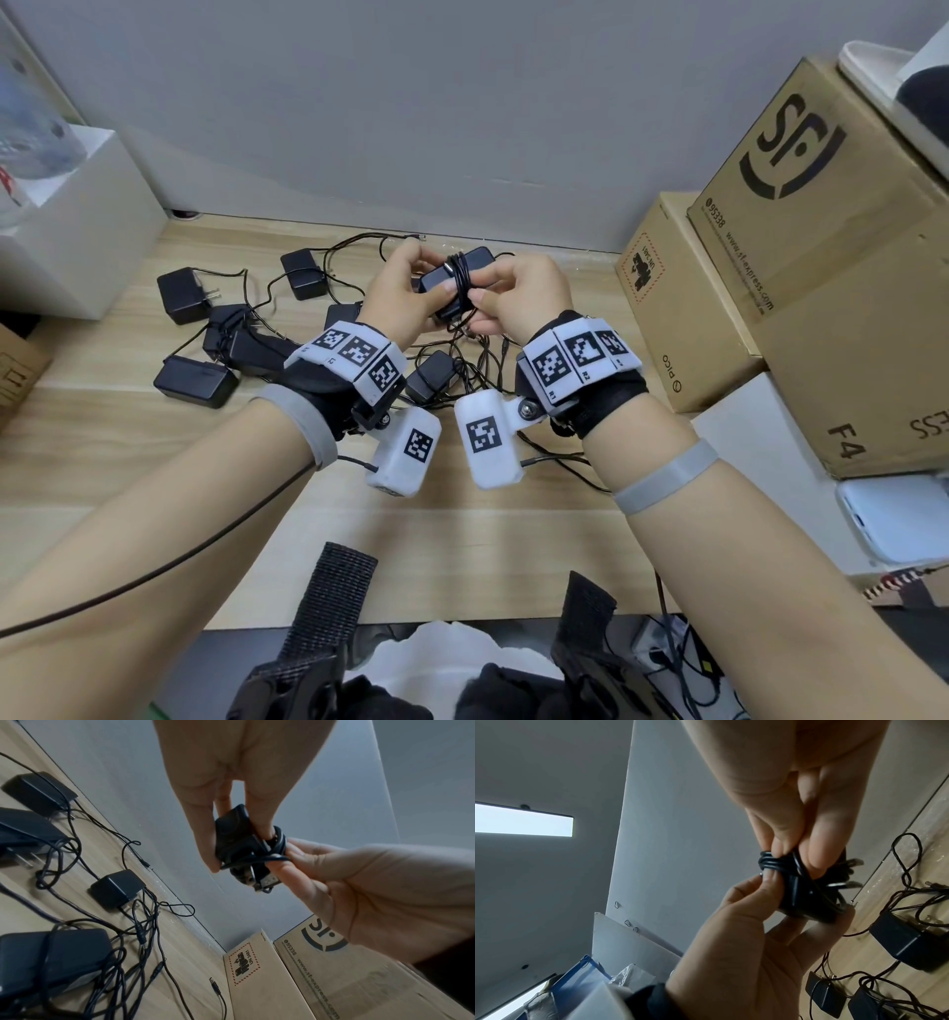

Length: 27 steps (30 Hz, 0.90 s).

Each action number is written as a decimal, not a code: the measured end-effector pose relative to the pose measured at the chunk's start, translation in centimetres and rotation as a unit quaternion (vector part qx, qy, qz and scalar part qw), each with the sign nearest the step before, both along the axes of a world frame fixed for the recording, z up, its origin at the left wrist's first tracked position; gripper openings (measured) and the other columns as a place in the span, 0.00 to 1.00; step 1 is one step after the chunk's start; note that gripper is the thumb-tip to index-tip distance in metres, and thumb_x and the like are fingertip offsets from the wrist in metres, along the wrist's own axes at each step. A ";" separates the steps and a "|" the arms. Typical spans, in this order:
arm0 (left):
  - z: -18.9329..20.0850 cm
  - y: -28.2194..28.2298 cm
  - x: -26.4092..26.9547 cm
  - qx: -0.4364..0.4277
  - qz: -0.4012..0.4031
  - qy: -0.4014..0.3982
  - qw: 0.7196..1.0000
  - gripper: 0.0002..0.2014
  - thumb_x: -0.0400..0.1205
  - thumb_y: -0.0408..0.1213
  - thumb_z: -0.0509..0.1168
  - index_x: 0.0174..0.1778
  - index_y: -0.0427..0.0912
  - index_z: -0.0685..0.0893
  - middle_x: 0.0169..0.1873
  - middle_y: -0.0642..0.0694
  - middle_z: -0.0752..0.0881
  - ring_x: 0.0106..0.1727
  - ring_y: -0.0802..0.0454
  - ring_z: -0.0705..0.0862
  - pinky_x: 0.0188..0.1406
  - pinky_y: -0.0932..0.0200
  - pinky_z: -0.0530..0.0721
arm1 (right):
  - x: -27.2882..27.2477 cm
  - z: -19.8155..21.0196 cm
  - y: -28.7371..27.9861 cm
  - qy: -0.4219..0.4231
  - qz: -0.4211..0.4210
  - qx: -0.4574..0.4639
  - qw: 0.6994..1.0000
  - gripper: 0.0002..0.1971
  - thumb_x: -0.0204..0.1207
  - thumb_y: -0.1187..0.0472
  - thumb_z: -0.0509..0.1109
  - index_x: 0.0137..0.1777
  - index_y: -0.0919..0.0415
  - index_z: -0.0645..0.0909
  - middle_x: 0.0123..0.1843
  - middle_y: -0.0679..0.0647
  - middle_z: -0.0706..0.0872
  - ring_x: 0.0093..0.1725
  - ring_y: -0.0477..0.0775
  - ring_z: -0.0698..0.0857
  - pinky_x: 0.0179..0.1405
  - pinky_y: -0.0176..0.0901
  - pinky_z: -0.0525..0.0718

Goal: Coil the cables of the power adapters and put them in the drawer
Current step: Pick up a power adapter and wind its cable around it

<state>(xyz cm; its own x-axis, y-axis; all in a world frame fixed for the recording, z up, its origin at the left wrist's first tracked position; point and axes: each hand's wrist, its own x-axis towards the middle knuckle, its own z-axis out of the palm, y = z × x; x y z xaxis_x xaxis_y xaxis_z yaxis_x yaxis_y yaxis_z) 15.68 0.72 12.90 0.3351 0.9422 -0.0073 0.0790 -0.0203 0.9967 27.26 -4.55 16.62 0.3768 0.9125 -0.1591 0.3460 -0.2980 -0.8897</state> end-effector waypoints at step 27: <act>1.3 0.2 -0.8 -0.087 -0.021 -0.066 0.994 0.13 0.81 0.21 0.59 0.42 0.46 0.72 0.41 0.50 0.80 0.37 0.52 0.83 0.38 0.46 0.88 | -0.7 1.3 -0.2 -0.243 0.138 0.016 0.960 0.20 0.73 0.71 0.63 0.58 0.51 0.86 0.39 0.54 0.79 0.42 0.52 0.76 0.40 0.41 0.70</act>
<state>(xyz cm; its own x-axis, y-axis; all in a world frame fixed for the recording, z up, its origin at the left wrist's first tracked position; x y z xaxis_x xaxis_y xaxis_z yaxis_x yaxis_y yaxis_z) 14.91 0.94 14.21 0.3834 0.9154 -0.1230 -0.0496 0.1534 0.9869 26.59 -4.75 17.89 0.1423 0.9898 0.0047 0.7844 -0.1099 -0.6104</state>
